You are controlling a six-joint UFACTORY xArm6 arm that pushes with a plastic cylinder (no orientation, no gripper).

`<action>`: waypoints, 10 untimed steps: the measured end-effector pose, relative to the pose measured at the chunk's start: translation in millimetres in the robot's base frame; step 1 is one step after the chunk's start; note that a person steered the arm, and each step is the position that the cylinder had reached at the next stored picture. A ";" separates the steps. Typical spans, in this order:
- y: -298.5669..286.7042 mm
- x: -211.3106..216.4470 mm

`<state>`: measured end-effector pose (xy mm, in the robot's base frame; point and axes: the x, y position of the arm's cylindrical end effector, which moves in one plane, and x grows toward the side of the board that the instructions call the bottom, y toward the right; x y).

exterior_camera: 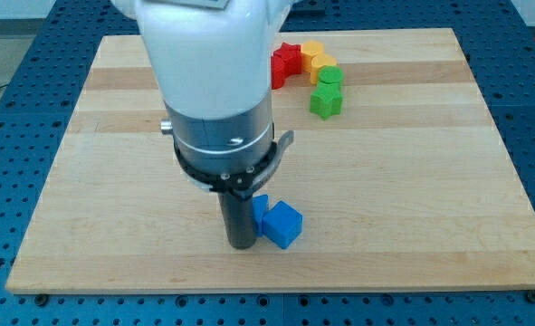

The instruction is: Move the blue triangle towards the left side of the green star

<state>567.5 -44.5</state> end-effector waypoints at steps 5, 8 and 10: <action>56.7 20.0; 26.5 -42.8; -4.7 -93.5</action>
<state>474.0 -49.2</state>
